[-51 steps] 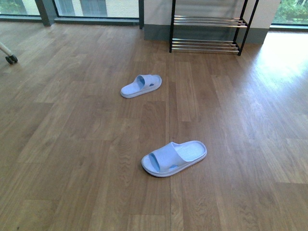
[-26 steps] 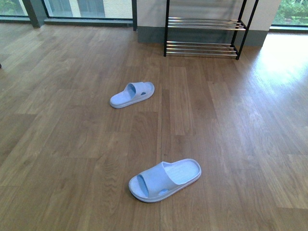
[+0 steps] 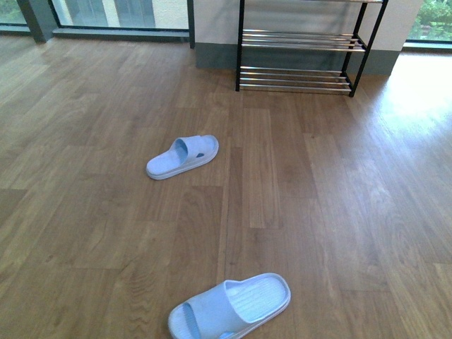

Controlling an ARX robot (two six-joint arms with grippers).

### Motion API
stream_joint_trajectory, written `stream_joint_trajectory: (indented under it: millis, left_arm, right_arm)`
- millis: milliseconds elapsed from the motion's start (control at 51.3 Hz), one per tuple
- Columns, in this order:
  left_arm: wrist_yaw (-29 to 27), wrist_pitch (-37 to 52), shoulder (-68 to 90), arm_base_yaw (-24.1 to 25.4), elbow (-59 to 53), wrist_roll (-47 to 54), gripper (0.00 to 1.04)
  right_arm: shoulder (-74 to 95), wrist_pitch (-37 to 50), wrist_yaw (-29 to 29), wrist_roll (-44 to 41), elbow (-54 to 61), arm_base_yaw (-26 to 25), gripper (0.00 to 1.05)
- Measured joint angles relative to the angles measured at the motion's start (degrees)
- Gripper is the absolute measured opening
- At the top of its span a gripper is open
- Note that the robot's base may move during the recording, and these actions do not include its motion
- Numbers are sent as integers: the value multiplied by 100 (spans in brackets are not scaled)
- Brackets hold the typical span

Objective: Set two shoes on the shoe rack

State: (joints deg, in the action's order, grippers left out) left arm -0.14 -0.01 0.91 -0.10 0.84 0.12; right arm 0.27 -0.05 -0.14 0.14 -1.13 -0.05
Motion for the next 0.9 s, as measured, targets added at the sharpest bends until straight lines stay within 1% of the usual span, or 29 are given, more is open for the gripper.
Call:
stream_joint_trajectory:
  millis: [897]
  left_arm:
    - [13, 0, 0, 0, 0, 0, 95]
  right_arm:
    - [-4, -2, 15, 2, 0, 0, 95]
